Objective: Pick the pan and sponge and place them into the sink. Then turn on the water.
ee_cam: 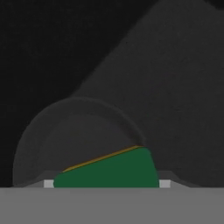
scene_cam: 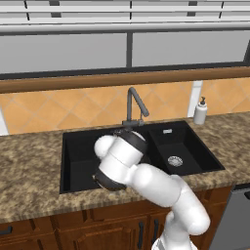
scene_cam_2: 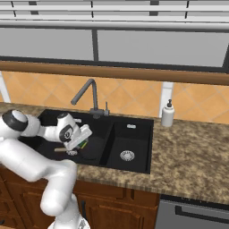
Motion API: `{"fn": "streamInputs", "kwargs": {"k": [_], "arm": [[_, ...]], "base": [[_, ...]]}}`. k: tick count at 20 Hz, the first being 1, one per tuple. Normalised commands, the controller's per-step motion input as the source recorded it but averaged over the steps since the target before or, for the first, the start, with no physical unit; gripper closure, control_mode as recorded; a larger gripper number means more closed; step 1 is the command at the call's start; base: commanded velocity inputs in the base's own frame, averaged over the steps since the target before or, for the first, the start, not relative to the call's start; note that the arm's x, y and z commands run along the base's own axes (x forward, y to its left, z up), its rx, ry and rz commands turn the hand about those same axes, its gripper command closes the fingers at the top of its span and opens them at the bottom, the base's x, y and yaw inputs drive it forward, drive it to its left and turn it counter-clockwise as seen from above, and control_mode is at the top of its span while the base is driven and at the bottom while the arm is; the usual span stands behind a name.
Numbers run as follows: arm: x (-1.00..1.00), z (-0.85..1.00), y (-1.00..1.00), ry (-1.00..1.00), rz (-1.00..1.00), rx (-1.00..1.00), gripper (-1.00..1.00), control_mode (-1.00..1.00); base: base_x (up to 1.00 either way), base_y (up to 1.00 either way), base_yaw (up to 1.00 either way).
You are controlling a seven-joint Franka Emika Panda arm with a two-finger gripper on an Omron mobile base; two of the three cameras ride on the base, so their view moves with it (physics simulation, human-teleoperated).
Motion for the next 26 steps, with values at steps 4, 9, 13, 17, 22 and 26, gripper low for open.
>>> {"fn": "streamInputs", "kwargs": {"k": [4,9,13,17,22,26], "arm": [[0.60,-0.17,0.33,0.02,-0.19,-0.03,1.00,-1.00],[0.39,-0.41,0.00,0.06,-0.03,0.00,1.00,-1.00],[0.33,-0.41,0.00,0.04,0.00,0.00,1.00,-1.00],[0.26,-0.28,0.00,0.00,0.00,0.00,1.00,-1.00],[0.16,-0.15,0.00,0.00,0.00,0.03,-1.00,-1.00],[0.01,-0.13,-0.06,-0.01,0.00,0.06,-1.00,-1.00]], "base": [[0.00,0.00,0.00],[0.00,0.00,0.00],[0.00,0.00,0.00],[0.00,0.00,0.00],[0.00,0.00,0.00],[0.00,0.00,0.00]]}}
